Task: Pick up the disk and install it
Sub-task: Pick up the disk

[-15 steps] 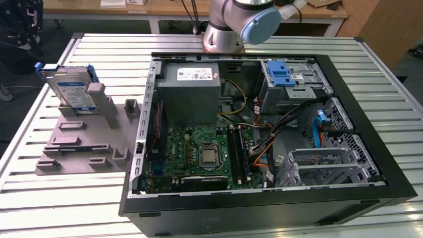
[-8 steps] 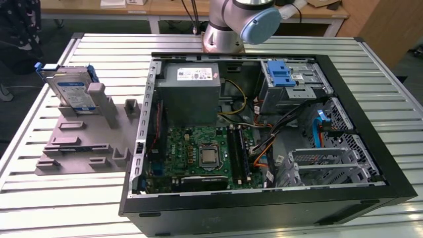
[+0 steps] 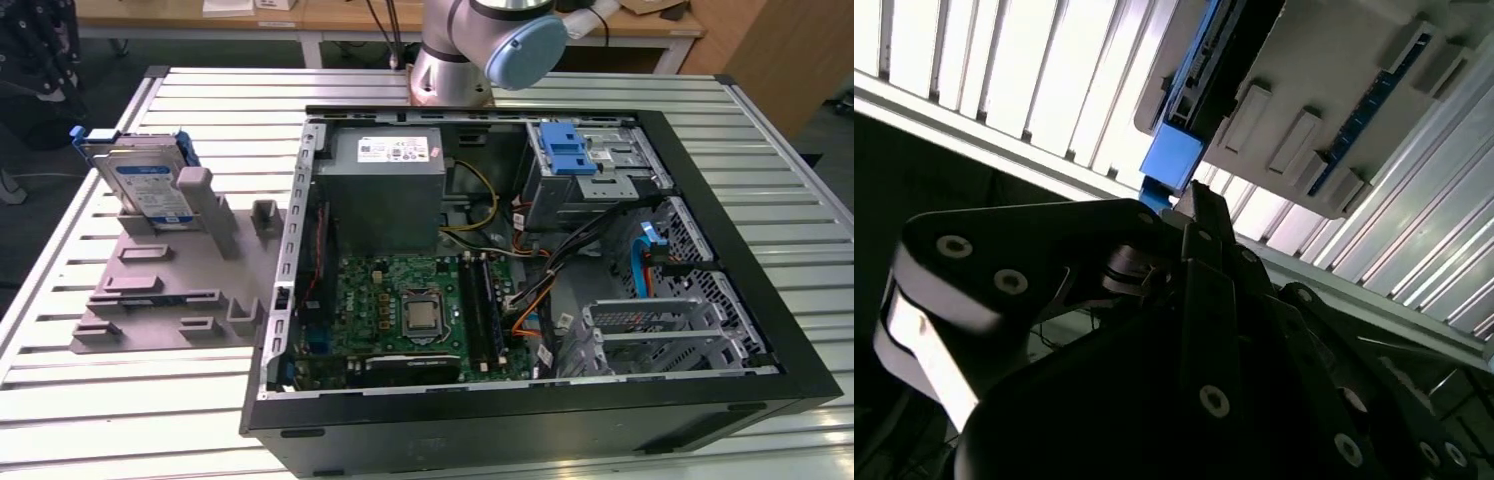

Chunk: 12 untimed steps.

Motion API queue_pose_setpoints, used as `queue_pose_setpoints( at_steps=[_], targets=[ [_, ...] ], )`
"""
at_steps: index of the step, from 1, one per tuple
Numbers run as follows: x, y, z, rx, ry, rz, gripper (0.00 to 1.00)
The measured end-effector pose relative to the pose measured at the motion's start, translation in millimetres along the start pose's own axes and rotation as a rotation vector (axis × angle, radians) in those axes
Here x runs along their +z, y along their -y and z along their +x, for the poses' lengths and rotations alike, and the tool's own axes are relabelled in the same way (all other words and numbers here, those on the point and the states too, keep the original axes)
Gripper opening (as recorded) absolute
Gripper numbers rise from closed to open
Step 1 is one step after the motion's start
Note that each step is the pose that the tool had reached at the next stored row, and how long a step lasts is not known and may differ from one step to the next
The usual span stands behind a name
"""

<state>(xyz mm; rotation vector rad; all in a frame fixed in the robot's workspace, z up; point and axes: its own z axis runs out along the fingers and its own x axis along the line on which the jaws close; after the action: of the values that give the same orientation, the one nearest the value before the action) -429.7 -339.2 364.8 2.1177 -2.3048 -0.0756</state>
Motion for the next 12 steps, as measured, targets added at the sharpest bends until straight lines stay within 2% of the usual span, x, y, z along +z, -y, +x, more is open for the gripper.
queue_pose_setpoints(
  at_steps=[2,8,12],
  targets=[
    [0.0,0.0,0.0,-0.031,-0.0013,-0.0006,0.11],
    [0.1,0.0,0.0,-0.038,-0.0016,-0.0007,0.11],
    [0.6,0.0,0.0,-0.094,-0.0039,-0.0020,0.11]
  ],
)
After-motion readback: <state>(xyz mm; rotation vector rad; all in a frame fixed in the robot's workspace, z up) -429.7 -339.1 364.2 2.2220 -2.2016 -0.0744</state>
